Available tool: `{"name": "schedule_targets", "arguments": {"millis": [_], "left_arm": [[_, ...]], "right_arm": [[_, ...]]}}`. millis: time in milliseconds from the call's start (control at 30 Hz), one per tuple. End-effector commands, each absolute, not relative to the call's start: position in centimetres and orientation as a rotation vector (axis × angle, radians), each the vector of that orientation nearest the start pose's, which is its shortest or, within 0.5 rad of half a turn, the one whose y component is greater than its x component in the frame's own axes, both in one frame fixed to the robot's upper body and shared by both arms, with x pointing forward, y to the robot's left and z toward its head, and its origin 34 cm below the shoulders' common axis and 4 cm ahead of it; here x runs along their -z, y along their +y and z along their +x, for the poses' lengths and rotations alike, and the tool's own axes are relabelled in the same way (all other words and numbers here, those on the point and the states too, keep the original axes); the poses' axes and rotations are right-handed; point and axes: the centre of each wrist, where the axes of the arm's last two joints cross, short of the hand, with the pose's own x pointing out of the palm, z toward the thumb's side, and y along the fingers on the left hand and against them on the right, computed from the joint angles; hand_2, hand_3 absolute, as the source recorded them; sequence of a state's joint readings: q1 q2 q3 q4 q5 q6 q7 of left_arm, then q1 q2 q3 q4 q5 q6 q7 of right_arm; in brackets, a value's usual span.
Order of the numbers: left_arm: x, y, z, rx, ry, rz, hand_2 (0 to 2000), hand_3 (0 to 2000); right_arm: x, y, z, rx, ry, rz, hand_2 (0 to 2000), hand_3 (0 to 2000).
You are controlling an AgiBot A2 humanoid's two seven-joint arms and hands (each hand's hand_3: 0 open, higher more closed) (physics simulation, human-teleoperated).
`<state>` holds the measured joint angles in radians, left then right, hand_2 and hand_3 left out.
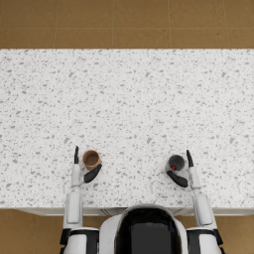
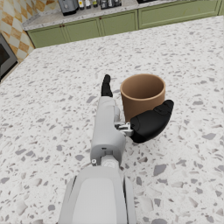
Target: Pick up two cups and pour the berry on the right into the cup on the left
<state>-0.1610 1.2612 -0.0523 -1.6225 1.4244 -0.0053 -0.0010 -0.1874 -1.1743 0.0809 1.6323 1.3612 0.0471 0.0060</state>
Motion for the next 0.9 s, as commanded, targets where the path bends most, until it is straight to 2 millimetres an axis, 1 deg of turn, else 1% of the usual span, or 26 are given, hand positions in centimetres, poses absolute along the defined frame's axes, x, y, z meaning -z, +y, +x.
{"name": "schedule_targets", "arguments": {"millis": [33,133,267,433,500,667,700,800,833,867,900], "left_arm": [[-7.6,26.6,19.2,1.541,0.219,0.032,0,0],[-7.4,26.3,19.5,1.554,0.215,0.022,0,0],[-6.9,25.9,20.0,1.558,0.217,0.002,0,0],[-6.8,25.6,20.4,1.556,0.208,-0.007,0,0],[-6.8,25.4,20.6,1.558,0.203,-0.009,0,0],[-6.4,25.3,21.1,1.55,0.205,-0.028,0,0],[-6.3,25.3,21.2,1.547,0.206,-0.031,0,0],[-5.7,25.1,21.6,1.548,0.218,-0.048,0,0],[-5.6,25.2,21.6,1.544,0.22,-0.051,1361,327],[-5.6,25.3,21.7,1.552,0.219,-0.051,2000,653],[-5.7,25.4,21.7,1.558,0.218,-0.048,2000,980]], "right_arm": [[-6.4,-25.4,18.2,-1.704,0.281,0.018,0,0],[-5.9,-25.4,18.6,-1.669,0.284,0.027,0,0],[-5.5,-25.2,18.4,-1.662,0.295,0.034,0,0],[-6.1,-23.8,18.3,-1.679,0.276,0.009,0,0],[-6.6,-23.1,18.5,-1.681,0.256,-0.006,0,0],[-6.4,-22.7,19.3,-1.675,0.25,0.004,0,0],[-6.7,-23.0,19.2,-1.672,0.243,-0.004,0,0],[-6.3,-22.7,20.2,-1.683,0.24,0.014,0,0],[-6.6,-22.8,20.4,-1.677,0.229,0.006,1361,327],[-6.8,-22.9,20.4,-1.684,0.224,0.003,2000,653],[-6.7,-23.0,20.6,-1.698,0.226,0.01,2000,980]]}}
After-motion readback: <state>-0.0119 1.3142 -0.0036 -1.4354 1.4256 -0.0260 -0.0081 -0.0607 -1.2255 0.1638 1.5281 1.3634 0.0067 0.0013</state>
